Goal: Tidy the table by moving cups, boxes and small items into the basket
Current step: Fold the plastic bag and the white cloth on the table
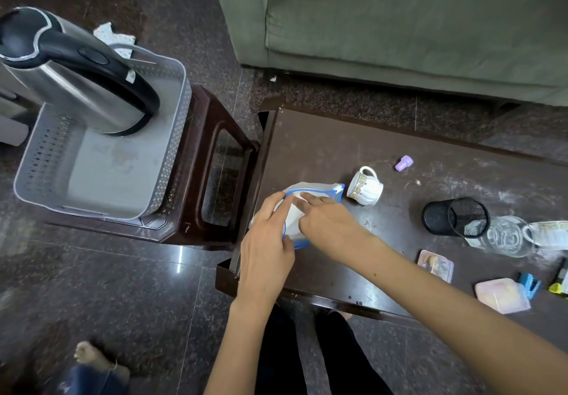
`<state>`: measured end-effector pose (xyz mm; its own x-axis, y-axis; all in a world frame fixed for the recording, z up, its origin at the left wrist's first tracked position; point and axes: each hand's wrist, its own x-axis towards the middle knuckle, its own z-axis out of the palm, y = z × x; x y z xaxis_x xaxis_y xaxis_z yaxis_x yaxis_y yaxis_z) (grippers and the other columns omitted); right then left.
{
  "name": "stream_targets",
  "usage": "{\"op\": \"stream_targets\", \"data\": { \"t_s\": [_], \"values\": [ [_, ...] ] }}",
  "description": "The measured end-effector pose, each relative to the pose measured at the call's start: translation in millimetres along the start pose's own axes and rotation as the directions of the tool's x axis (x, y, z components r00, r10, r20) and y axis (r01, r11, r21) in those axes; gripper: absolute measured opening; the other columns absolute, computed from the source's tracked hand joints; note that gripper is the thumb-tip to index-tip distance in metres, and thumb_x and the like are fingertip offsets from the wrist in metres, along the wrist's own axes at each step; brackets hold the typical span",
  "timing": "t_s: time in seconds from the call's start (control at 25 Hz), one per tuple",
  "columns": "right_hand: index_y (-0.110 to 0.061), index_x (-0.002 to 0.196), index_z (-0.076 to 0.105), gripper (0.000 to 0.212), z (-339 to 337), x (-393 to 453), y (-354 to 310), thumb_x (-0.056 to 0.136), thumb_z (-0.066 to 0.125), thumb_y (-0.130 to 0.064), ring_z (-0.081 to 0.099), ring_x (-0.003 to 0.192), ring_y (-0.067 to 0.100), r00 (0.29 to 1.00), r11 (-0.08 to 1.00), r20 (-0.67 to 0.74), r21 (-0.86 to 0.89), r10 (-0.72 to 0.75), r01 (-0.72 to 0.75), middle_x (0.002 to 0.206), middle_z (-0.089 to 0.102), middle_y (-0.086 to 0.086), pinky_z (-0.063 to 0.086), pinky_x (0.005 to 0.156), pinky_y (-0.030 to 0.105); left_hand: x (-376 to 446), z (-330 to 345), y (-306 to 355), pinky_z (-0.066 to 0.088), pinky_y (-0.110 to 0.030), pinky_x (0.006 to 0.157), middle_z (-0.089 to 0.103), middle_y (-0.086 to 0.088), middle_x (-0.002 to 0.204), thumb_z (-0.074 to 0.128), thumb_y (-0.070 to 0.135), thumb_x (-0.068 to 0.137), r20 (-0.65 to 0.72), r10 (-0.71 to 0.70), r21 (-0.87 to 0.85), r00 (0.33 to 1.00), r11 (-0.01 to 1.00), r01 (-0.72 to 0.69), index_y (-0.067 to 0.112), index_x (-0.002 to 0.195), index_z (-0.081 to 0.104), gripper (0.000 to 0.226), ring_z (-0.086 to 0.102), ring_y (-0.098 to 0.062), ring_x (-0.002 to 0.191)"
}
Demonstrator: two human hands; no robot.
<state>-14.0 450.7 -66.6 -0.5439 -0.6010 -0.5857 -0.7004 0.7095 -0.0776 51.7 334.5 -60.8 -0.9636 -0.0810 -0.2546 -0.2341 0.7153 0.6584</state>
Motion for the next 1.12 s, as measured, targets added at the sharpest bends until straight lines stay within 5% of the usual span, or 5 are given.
{"op": "stream_targets", "data": {
  "t_s": [0.32, 0.6, 0.68, 0.96, 1.12],
  "values": [
    [-0.01, 0.129, 0.048, 0.037, 7.1, 26.8, -4.0, 0.092, 0.05, -0.011, 0.042, 0.126, 0.021, 0.998, 0.995, 0.036, -0.093, 0.05, -0.047, 0.141, 0.035, 0.008, 0.04, 0.073, 0.028, 4.1, -1.7, -3.4, 0.046, -0.02, 0.068, 0.044, 0.018, 0.137, 0.055, -0.01, 0.068, 0.014, 0.035, -0.033, 0.999, 0.999, -0.035, 0.028, 0.133, 0.05, 0.075, 0.054, -0.005, 0.092],
    [-0.002, 0.128, 0.048, 0.038, 8.5, 21.2, -3.3, 0.09, 0.047, -0.003, 0.04, 0.129, 0.027, 0.989, 0.999, -0.138, 0.004, -0.043, 0.043, 0.14, 0.041, 0.013, 0.04, 0.094, 0.035, 8.0, -6.1, -14.7, 0.05, -0.022, 0.077, 0.047, 0.019, 0.133, 0.054, -0.013, 0.065, -0.053, 0.007, -0.091, 0.999, 0.996, -0.012, 0.025, 0.131, 0.053, 0.076, 0.05, 0.0, 0.103],
    [-0.003, 0.115, 0.059, 0.034, 13.7, 11.6, 1.6, 0.083, 0.052, 0.003, 0.048, 0.123, 0.03, 0.963, 0.993, -0.26, 0.082, -0.066, 0.09, 0.128, 0.054, 0.012, 0.041, 0.1, 0.037, 10.4, -7.8, -19.4, 0.048, -0.02, 0.079, 0.048, 0.016, 0.133, 0.054, -0.013, 0.064, -0.071, -0.012, -0.113, 0.997, 0.994, 0.004, 0.023, 0.13, 0.054, 0.076, 0.049, 0.001, 0.107],
    [-0.01, 0.084, 0.065, 0.024, 26.9, -26.1, 22.7, 0.08, 0.044, 0.0, 0.065, 0.066, 0.027, 0.783, 0.912, -0.617, 0.362, 0.081, 0.191, 0.093, 0.069, 0.002, 0.053, 0.049, 0.034, 13.6, -3.2, -23.6, 0.034, 0.002, 0.083, 0.048, 0.015, 0.126, 0.06, -0.013, 0.062, -0.054, -0.034, -0.169, 0.998, 0.985, 0.024, 0.017, 0.128, 0.056, 0.073, 0.045, 0.008, 0.104],
    [-0.008, 0.094, 0.071, 0.025, 24.6, -32.9, 23.2, 0.08, 0.056, 0.006, 0.065, 0.08, 0.023, 0.693, 0.826, -0.677, 0.522, 0.249, 0.214, 0.102, 0.07, 0.003, 0.054, 0.065, 0.031, 12.8, -0.3, -20.2, 0.039, -0.006, 0.09, 0.048, 0.017, 0.122, 0.062, -0.013, 0.064, -0.072, -0.051, -0.227, 0.996, 0.973, 0.033, 0.016, 0.125, 0.058, 0.068, 0.05, 0.001, 0.106]
  ]
}}
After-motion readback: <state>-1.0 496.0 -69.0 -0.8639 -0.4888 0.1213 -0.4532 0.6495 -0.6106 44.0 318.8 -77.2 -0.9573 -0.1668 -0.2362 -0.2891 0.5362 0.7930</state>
